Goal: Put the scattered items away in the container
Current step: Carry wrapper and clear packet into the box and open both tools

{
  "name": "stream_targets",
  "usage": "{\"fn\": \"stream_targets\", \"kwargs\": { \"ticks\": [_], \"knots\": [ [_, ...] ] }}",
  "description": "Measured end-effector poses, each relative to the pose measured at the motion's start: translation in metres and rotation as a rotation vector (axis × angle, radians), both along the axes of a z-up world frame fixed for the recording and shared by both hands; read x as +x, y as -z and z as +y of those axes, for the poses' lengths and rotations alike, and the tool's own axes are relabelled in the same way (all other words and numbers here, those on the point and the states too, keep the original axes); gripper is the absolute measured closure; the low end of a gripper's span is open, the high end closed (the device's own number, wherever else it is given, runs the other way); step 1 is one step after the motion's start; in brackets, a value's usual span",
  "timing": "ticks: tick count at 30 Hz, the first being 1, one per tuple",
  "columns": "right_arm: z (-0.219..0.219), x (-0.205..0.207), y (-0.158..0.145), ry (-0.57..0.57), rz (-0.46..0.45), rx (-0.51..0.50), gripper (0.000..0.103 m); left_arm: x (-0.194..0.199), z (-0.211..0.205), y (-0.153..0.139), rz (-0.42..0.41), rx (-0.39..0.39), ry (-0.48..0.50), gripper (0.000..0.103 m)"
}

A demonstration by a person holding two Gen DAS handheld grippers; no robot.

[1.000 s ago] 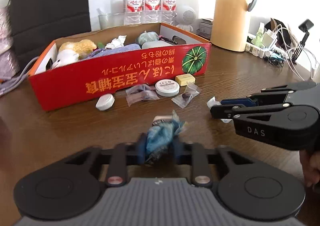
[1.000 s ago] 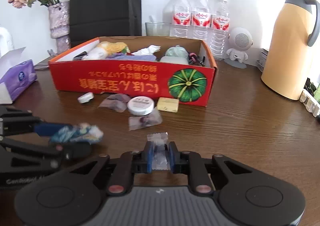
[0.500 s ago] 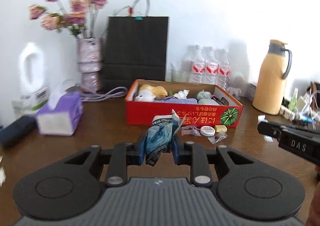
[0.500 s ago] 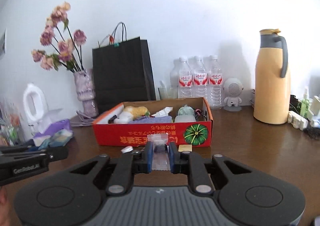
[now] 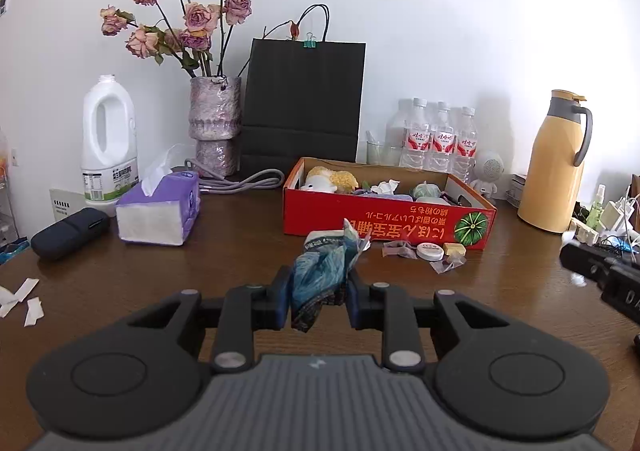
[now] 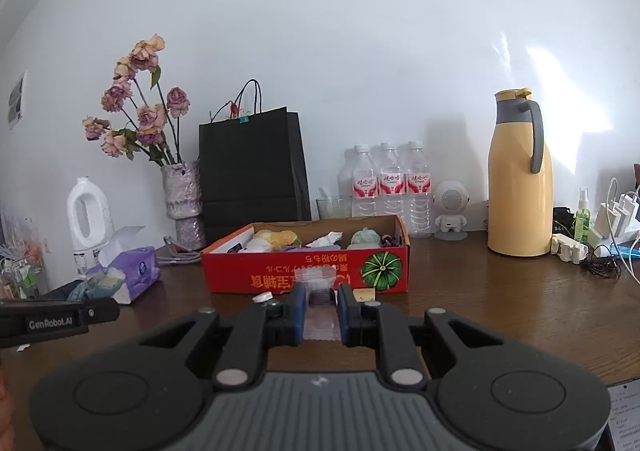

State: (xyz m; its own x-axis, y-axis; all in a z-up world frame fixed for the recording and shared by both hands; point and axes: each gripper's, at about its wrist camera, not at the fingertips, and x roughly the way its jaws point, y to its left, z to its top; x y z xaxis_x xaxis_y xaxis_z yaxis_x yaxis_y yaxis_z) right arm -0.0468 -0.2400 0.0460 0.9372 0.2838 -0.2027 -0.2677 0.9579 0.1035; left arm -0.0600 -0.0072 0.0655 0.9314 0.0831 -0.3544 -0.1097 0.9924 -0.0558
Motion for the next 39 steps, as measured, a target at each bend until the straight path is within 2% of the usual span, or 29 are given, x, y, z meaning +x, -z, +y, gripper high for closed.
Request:
{"fn": "stream_targets", "kwargs": {
  "ticks": [4,7,10,13,15,17,19,21,22,24,26,28,32,33,35,36,39],
  "knots": [
    [0.0,0.022,-0.007,0.001,0.0,-0.009,0.087,0.037,0.007,-0.013,-0.019,-0.012,0.002,0.076],
    [-0.001,0.059,-0.031,0.0,-0.026,-0.017,0.087,0.094,0.019,-0.037,-0.037,-0.03,0.014,0.073],
    [-0.004,0.116,-0.066,0.006,-0.027,-0.037,0.087,0.173,0.036,-0.053,0.064,-0.083,0.028,0.073],
    [-0.006,0.191,-0.096,0.006,0.078,-0.073,0.087,0.249,0.044,-0.059,0.217,-0.15,0.061,0.073],
    [-0.007,0.247,-0.106,0.009,0.212,-0.105,0.087,0.292,0.048,-0.055,0.318,-0.192,0.06,0.074],
    [-0.012,0.305,-0.106,-0.001,0.391,-0.091,0.087,0.327,0.046,-0.05,0.399,-0.172,0.052,0.074],
    [-0.019,0.355,-0.097,-0.026,0.57,-0.031,0.087,0.352,0.04,-0.043,0.474,-0.138,0.05,0.073],
    [-0.019,0.395,-0.08,-0.046,0.722,0.001,0.087,0.372,0.032,-0.032,0.551,-0.117,0.063,0.068],
    [-0.014,0.411,-0.072,-0.044,0.782,-0.015,0.087,0.379,0.029,-0.025,0.58,-0.103,0.062,0.068],
    [-0.006,0.434,-0.056,-0.033,0.863,-0.053,0.087,0.389,0.023,-0.012,0.624,-0.069,0.044,0.068],
    [0.003,0.451,-0.044,-0.022,0.905,-0.11,0.087,0.397,0.024,-0.003,0.658,-0.075,0.034,0.069],
    [0.014,0.463,-0.034,-0.005,0.924,-0.173,0.087,0.403,0.026,0.0,0.664,-0.076,0.015,0.067],
    [0.025,0.479,-0.018,0.049,0.938,-0.264,0.081,0.413,0.028,-0.006,0.685,-0.09,0.023,0.043],
    [0.026,0.481,-0.016,0.048,0.942,-0.27,0.076,0.413,0.029,-0.009,0.678,-0.083,0.02,0.043],
    [0.028,0.482,-0.017,0.038,0.942,-0.262,0.07,0.414,0.031,-0.016,0.677,-0.081,0.015,0.041],
    [0.028,0.482,-0.019,0.036,0.94,-0.259,0.068,0.415,0.034,-0.019,0.676,-0.091,0.006,0.036],
    [0.028,0.48,-0.03,0.033,0.926,-0.244,0.063,0.418,0.042,-0.027,0.705,-0.139,-0.004,0.034]
  ]
}}
